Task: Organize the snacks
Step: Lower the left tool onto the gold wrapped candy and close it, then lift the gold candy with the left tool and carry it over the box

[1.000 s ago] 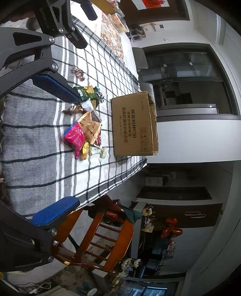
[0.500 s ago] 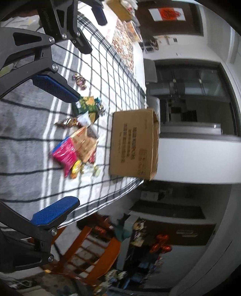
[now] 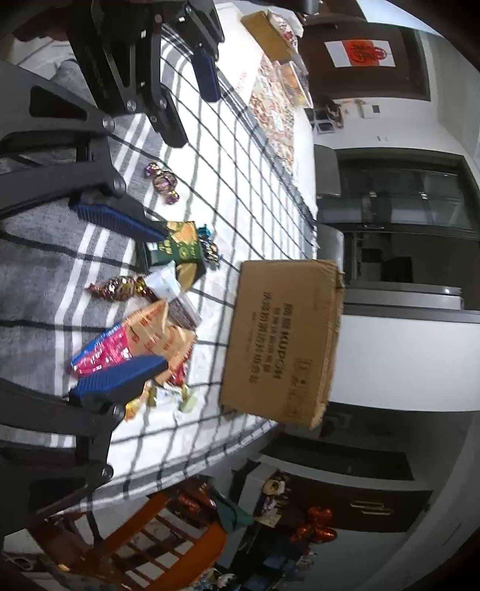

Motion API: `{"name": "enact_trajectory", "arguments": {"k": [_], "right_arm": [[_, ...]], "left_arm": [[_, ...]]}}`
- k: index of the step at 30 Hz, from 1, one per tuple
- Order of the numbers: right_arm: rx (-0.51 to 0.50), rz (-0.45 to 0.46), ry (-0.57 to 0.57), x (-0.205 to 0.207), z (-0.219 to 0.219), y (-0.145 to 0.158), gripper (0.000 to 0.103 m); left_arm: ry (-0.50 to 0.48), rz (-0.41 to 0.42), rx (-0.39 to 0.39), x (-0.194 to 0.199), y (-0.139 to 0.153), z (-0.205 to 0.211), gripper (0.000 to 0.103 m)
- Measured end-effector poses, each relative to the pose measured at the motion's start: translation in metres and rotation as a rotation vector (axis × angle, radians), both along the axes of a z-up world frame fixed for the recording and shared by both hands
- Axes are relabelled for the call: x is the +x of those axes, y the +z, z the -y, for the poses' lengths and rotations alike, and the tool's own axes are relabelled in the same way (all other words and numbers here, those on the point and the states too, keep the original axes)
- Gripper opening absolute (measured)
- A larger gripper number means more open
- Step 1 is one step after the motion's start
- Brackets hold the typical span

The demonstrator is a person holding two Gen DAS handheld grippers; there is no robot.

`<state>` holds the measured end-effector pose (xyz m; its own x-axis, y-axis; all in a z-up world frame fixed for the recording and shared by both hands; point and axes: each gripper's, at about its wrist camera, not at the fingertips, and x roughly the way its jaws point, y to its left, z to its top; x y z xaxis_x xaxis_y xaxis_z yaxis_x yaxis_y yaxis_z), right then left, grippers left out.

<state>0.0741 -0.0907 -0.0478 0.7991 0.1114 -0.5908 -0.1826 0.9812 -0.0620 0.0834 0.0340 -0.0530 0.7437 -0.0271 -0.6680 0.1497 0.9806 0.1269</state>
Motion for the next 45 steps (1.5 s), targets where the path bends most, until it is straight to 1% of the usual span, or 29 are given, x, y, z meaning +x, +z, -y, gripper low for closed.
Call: {"name": "enact_trajectory", "arguments": {"k": [2,4,6,8,13,16,21,24,26,27,28,31,33,36,41,45], "right_arm": [[0.003,-0.021,0.008,0.005,-0.001,-0.006,0.051],[0.004,-0.041,0.011,0.01,-0.001,-0.013,0.048],[0.01,-0.063,0.01,0.014,-0.001,-0.019,0.047],[0.014,-0.085,0.014,0.018,-0.001,-0.026,0.041],[0.032,-0.136,0.014,0.029,-0.001,-0.041,0.04],[0.036,-0.161,0.018,0.034,-0.001,-0.048,0.034],[0.045,-0.186,0.013,0.039,0.001,-0.056,0.034],[0.051,-0.196,0.013,0.042,0.002,-0.059,0.034],[0.053,-0.2,0.015,0.043,0.002,-0.06,0.034],[0.053,-0.202,0.015,0.044,0.002,-0.06,0.032],[0.055,-0.205,0.017,0.045,0.002,-0.061,0.028],[0.065,-0.221,0.021,0.047,0.002,-0.063,0.027],[0.073,-0.231,0.021,0.048,0.003,-0.064,0.024],[0.08,-0.226,0.026,0.047,0.002,-0.062,0.024],[0.091,-0.206,0.028,0.039,0.004,-0.053,0.024],[0.1,-0.173,0.029,0.029,0.006,-0.041,0.024]], "left_arm": [[-0.009,-0.016,-0.004,0.005,-0.006,0.001,0.049],[-0.023,-0.039,-0.007,0.01,-0.013,0.003,0.044],[-0.032,-0.059,-0.014,0.015,-0.019,0.004,0.044],[-0.04,-0.072,-0.016,0.02,-0.024,0.005,0.041],[-0.046,-0.107,-0.02,0.032,-0.036,0.006,0.04],[-0.051,-0.118,-0.017,0.039,-0.041,0.007,0.037],[-0.052,-0.145,-0.035,0.048,-0.049,0.007,0.031],[-0.058,-0.151,-0.043,0.051,-0.052,0.008,0.028],[-0.059,-0.158,-0.049,0.054,-0.053,0.009,0.024],[-0.058,-0.161,-0.053,0.055,-0.054,0.009,0.023],[-0.057,-0.164,-0.058,0.055,-0.055,0.009,0.022],[-0.056,-0.163,-0.063,0.056,-0.055,0.008,0.02],[-0.058,-0.165,-0.069,0.056,-0.055,0.008,0.019],[-0.062,-0.164,-0.077,0.055,-0.055,0.008,0.018],[-0.073,-0.146,-0.078,0.046,-0.044,0.01,0.018],[-0.084,-0.127,-0.084,0.035,-0.031,0.014,0.018]]}}
